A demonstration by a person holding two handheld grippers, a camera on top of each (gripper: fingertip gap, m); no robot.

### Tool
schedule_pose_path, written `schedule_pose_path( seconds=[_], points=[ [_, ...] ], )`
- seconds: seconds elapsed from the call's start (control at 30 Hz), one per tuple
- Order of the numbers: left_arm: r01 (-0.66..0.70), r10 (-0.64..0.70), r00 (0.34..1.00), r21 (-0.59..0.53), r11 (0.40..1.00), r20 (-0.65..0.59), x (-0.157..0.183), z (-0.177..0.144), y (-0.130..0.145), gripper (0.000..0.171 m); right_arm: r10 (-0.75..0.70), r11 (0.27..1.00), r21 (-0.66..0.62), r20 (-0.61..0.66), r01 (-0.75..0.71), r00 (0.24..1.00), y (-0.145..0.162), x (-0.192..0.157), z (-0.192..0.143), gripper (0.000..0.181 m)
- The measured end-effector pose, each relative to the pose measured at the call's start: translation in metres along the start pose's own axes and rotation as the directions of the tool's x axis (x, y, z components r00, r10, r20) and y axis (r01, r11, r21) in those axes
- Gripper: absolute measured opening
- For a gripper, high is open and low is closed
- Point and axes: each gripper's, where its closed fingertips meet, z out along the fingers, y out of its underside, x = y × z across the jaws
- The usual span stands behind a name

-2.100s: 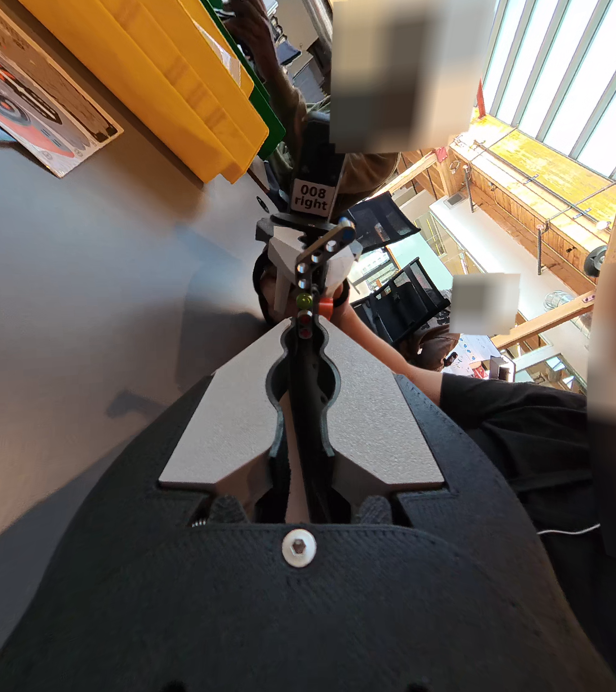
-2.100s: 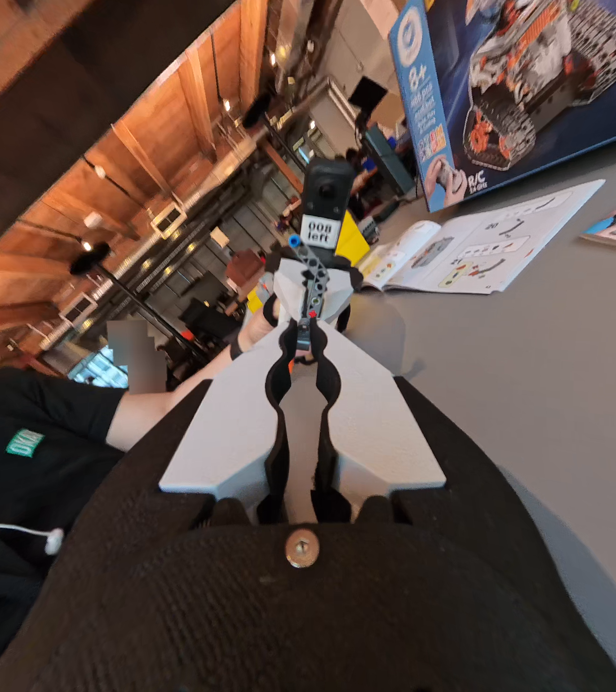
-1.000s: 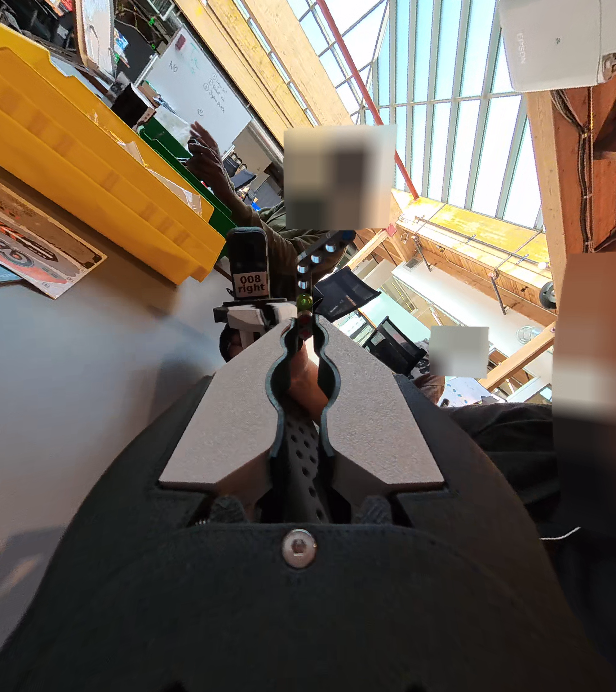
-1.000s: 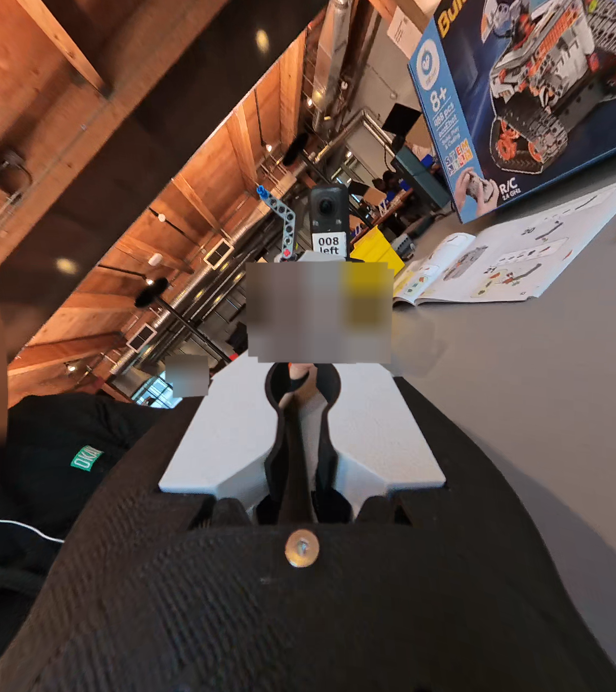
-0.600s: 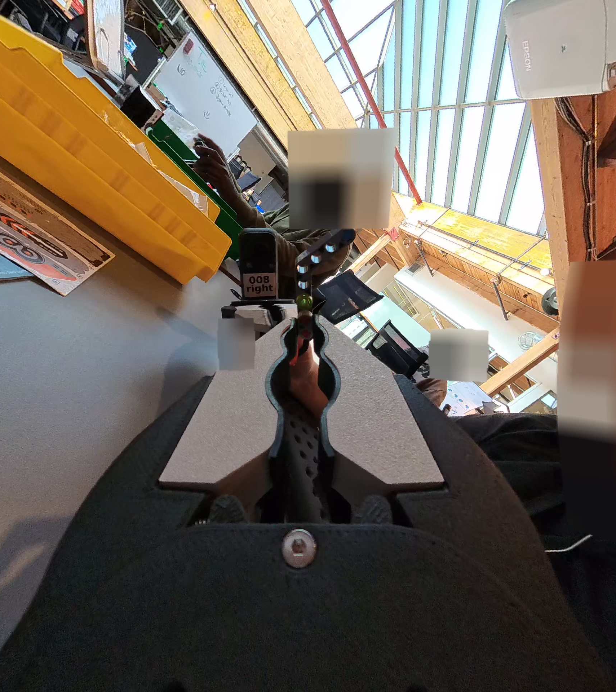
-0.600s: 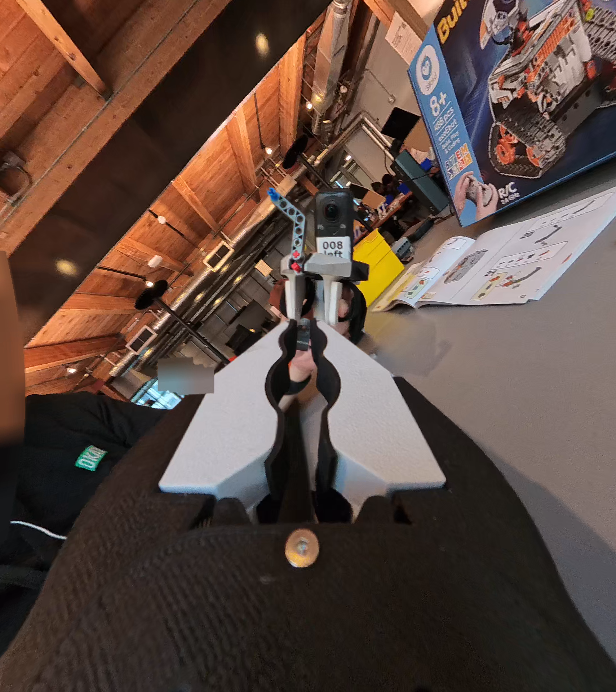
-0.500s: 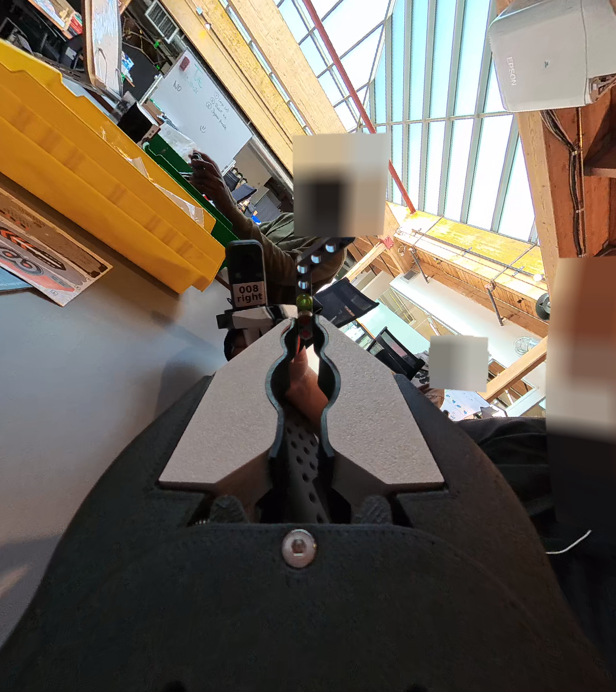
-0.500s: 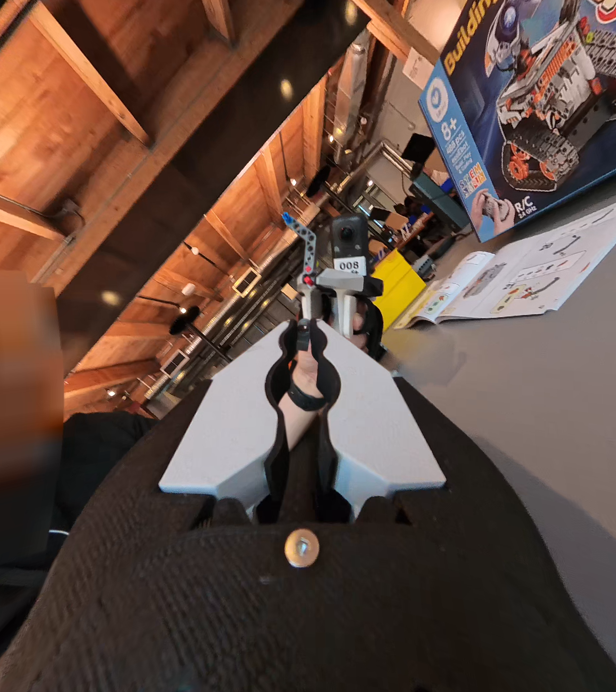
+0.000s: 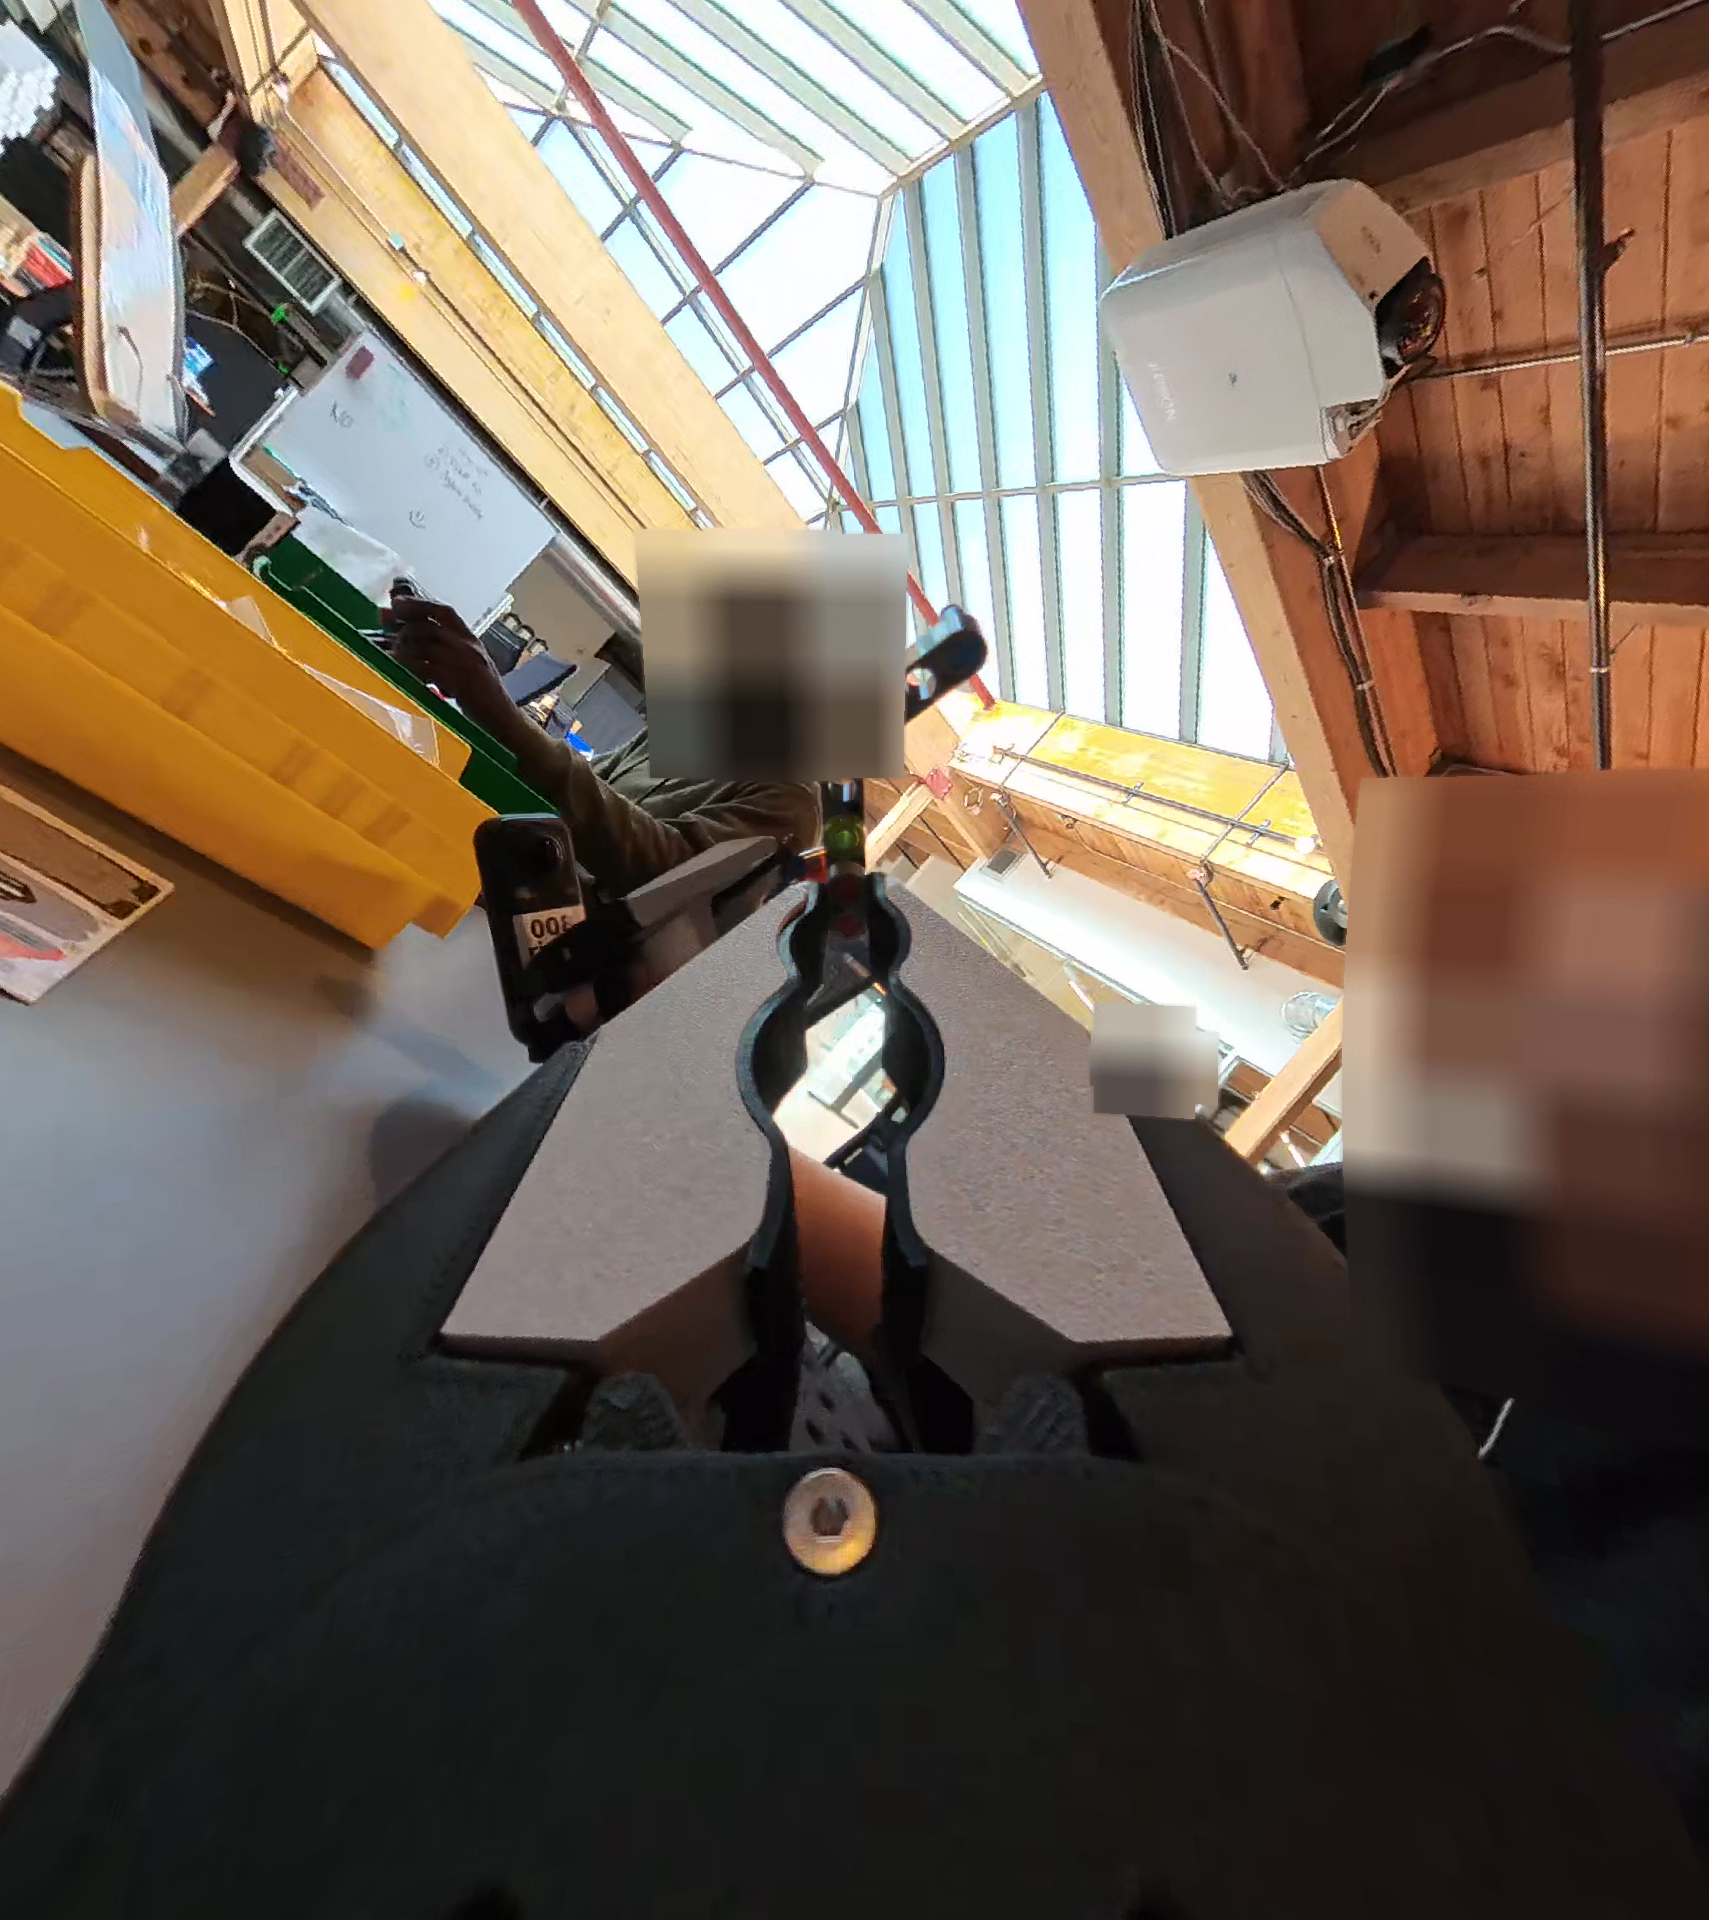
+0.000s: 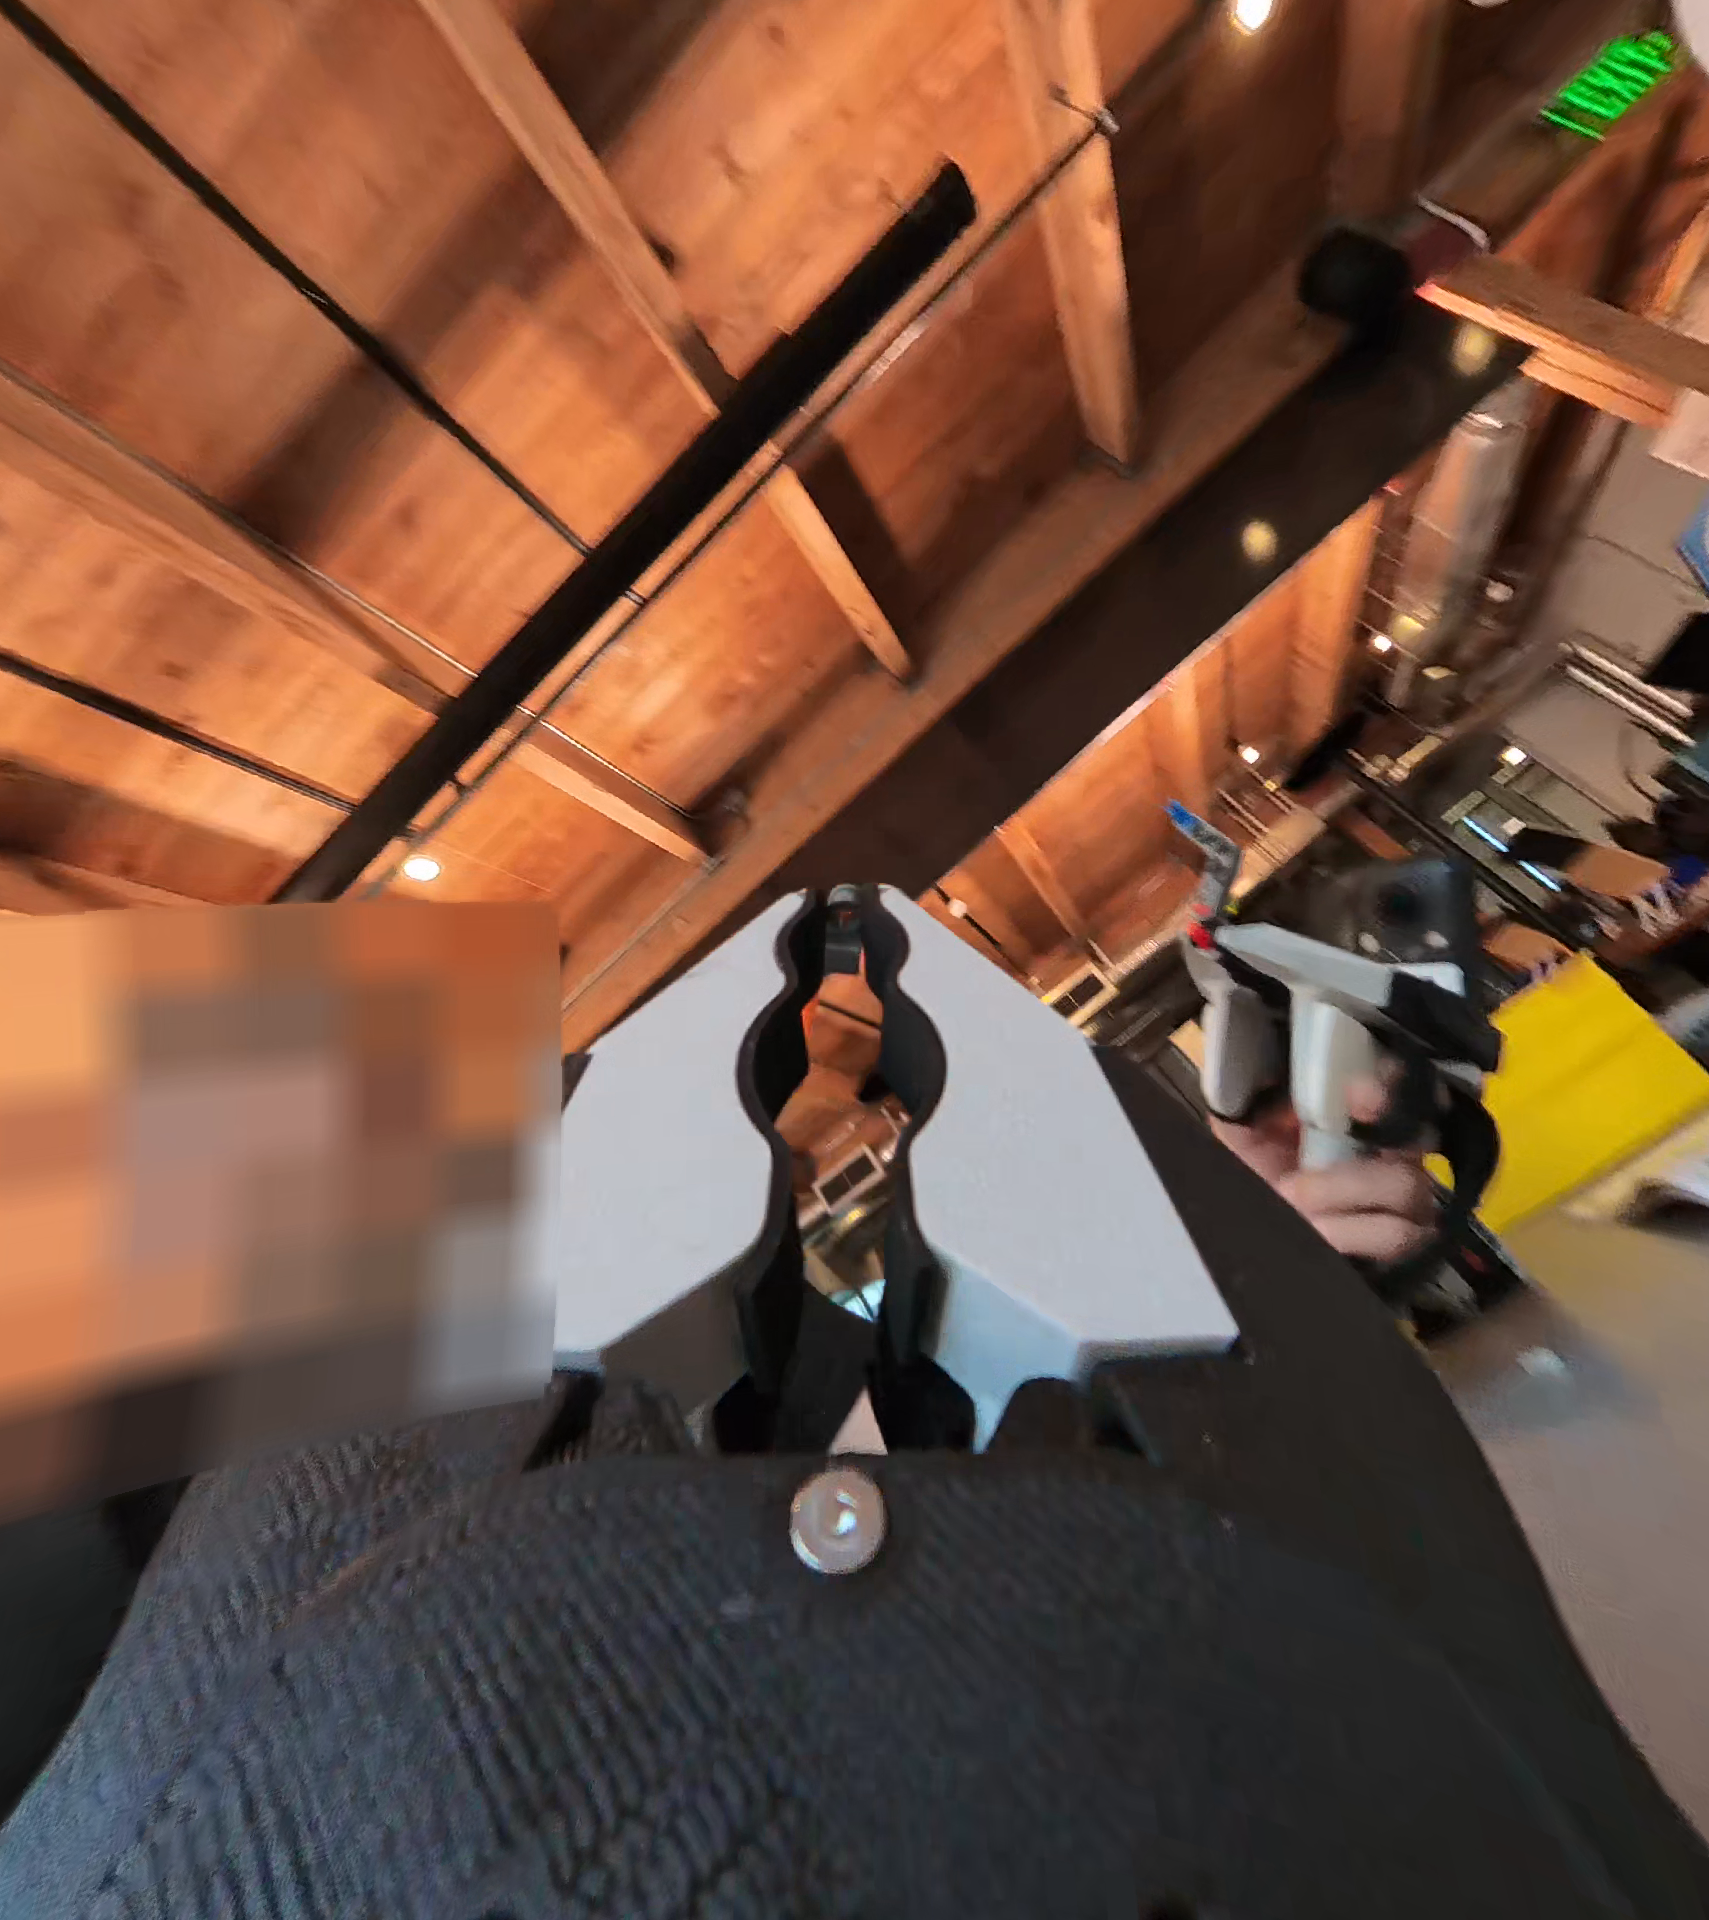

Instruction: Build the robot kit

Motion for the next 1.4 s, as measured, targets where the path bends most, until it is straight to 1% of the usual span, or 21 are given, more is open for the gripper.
schedule_pose_path(
  seconds=[0.1, 0.13, 0.2, 0.27, 0.33, 0.37, 0.4, 0.43, 0.5, 0.6, 0.67, 0.7, 0.77, 0.8, 0.87, 0.93, 1.0, 1.07, 1.17, 1.27, 1.4],
  points=[
    [-0.009, 0.009, 1.0, 0.005, 1.0, 0.002, -0.002, -0.005, -0.004, 0.005, -0.033, 0.999, 0.029, 0.052, 0.031, 0.998, -0.005, -0.015, -0.003, 0.006],
    [-0.01, 0.01, 1.0, 0.011, 1.0, 0.001, 0.0, -0.005, -0.006, 0.005, -0.042, 0.999, 0.017, 0.032, 0.041, 0.999, -0.002, -0.013, -0.003, 0.006],
    [-0.03, 0.03, 0.999, -0.007, 1.0, 0.017, 0.003, -0.003, -0.003, 0.005, -0.072, 0.997, -0.039, -0.077, 0.069, 0.994, 0.007, 0.006, 0.001, 0.006],
    [-0.051, 0.052, 0.998, -0.042, 0.998, 0.036, 0.004, 0.001, 0.002, 0.005, -0.139, 0.982, -0.158, -0.222, 0.105, 0.965, 0.025, 0.034, 0.004, 0.006],
    [-0.052, 0.056, 0.997, -0.073, 0.996, 0.051, 0.002, 0.007, 0.009, 0.006, -0.267, 0.935, -0.319, -0.341, 0.157, 0.901, 0.046, 0.059, 0.003, 0.006],
    [-0.056, 0.063, 0.995, -0.097, 0.994, 0.075, -0.001, 0.01, 0.014, 0.005, -0.344, 0.901, -0.39, -0.371, 0.192, 0.863, 0.054, 0.067, 0.002, 0.006],
    [-0.064, 0.077, 0.992, -0.122, 0.991, 0.101, -0.005, 0.013, 0.019, 0.005, -0.392, 0.872, -0.44, -0.367, 0.214, 0.844, 0.06, 0.07, 0.003, 0.006],
    [-0.072, 0.089, 0.989, -0.139, 0.988, 0.116, -0.008, 0.015, 0.022, 0.005, -0.413, 0.861, -0.453, -0.354, 0.233, 0.839, 0.061, 0.068, 0.004, 0.006],
    [-0.075, 0.09, 0.99, -0.14, 0.987, 0.106, -0.008, 0.016, 0.024, 0.005, -0.399, 0.884, -0.387, -0.336, 0.261, 0.853, 0.049, 0.057, 0.006, 0.006],
    [-0.043, 0.05, 0.996, -0.087, 0.995, 0.079, -0.008, 0.012, 0.017, 0.005, -0.312, 0.947, -0.15, -0.244, 0.283, 0.918, 0.013, 0.022, 0.004, 0.006],
    [-0.009, 0.016, 0.997, -0.09, 0.996, 0.079, -0.012, 0.01, 0.019, 0.005, -0.271, 0.962, -0.053, -0.181, 0.266, 0.945, 0.001, 0.006, 0.001, 0.005],
    [-0.002, 0.011, 0.996, -0.102, 0.995, 0.088, -0.015, 0.011, 0.021, 0.005, -0.269, 0.963, -0.056, -0.191, 0.263, 0.944, 0.001, 0.008, 0.0, 0.005],
    [0.008, 0.005, 0.995, -0.126, 0.992, 0.101, -0.017, 0.013, 0.026, 0.005, -0.284, 0.957, -0.133, -0.25, 0.258, 0.926, 0.012, 0.022, 0.002, 0.006],
    [0.009, 0.003, 0.995, -0.122, 0.993, 0.1, -0.015, 0.014, 0.025, 0.005, -0.288, 0.952, -0.185, -0.274, 0.244, 0.918, 0.021, 0.031, 0.003, 0.006],
    [0.004, -0.001, 0.999, -0.071, 0.997, 0.042, -0.002, 0.015, 0.016, 0.005, -0.263, 0.948, -0.251, -0.27, 0.196, 0.926, 0.036, 0.039, 0.007, 0.006],
    [-0.004, 0.005, 1.0, 0.005, 1.0, -0.016, 0.009, 0.009, 0.003, 0.005, -0.209, 0.957, -0.25, -0.243, 0.147, 0.947, 0.039, 0.038, 0.009, 0.006],
    [-0.001, 0.002, 1.0, 0.038, 0.999, -0.023, 0.008, 0.003, -0.003, 0.005, -0.146, 0.975, -0.202, -0.24, 0.098, 0.96, 0.033, 0.039, 0.007, 0.006],
    [0.015, -0.015, 1.0, 0.018, 1.0, 0.01, -0.003, 0.001, 0.0, 0.005, -0.117, 0.985, -0.149, -0.232, 0.083, 0.966, 0.023, 0.037, 0.004, 0.005],
    [0.048, -0.045, 0.997, -0.034, 0.998, 0.064, -0.018, 0.005, 0.013, 0.005, -0.169, 0.981, -0.134, -0.269, 0.137, 0.948, 0.017, 0.035, 0.0, 0.006],
    [0.053, -0.038, 0.991, -0.12, 0.991, 0.125, -0.026, 0.013, 0.029, 0.005, -0.233, 0.966, -0.187, -0.316, 0.181, 0.92, 0.023, 0.041, 0.0, 0.006],
    [0.006, 0.037, 0.979, -0.21, 0.978, 0.201, -0.034, 0.018, 0.044, 0.005, -0.277, 0.941, -0.292, -0.377, 0.17, 0.884, 0.038, 0.06, 0.0, 0.006]
  ],
)
